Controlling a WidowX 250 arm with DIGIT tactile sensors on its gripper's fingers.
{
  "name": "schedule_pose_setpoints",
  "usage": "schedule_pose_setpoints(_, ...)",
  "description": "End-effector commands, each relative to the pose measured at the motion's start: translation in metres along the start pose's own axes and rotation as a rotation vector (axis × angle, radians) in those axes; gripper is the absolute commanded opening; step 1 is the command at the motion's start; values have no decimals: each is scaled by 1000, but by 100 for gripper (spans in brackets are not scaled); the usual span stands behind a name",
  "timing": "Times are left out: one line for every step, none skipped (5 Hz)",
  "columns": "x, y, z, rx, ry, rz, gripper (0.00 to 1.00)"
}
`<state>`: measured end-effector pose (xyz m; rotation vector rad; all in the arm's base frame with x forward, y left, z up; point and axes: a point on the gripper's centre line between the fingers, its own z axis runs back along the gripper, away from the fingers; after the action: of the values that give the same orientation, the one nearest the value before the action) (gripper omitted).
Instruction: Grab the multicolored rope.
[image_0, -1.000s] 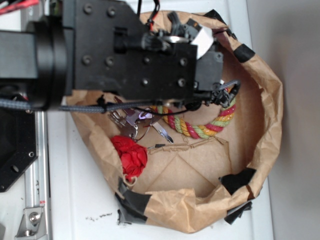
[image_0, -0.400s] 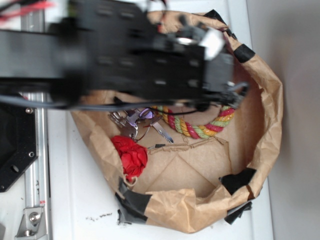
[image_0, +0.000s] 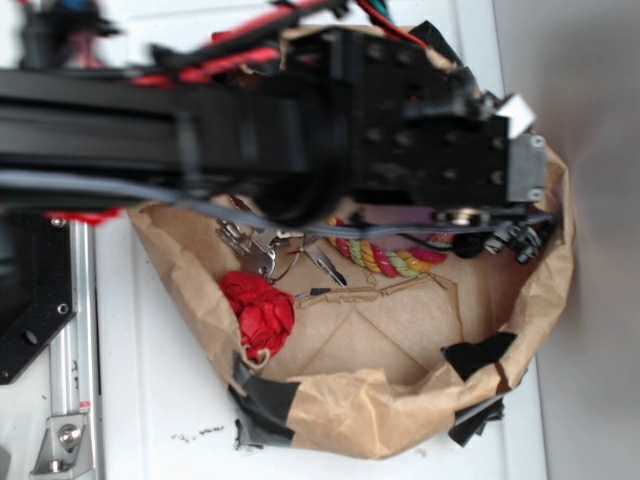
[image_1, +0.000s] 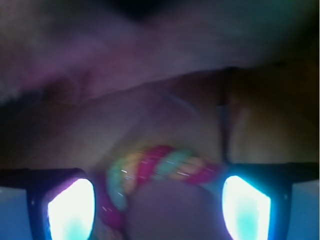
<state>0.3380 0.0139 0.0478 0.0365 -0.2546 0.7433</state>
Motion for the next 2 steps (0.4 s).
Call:
schedule_pose_setpoints(-3,-14,6,-138,54,-135,100)
schedule_pose_setpoints(-18,-18,-5,-173,96,-206,100)
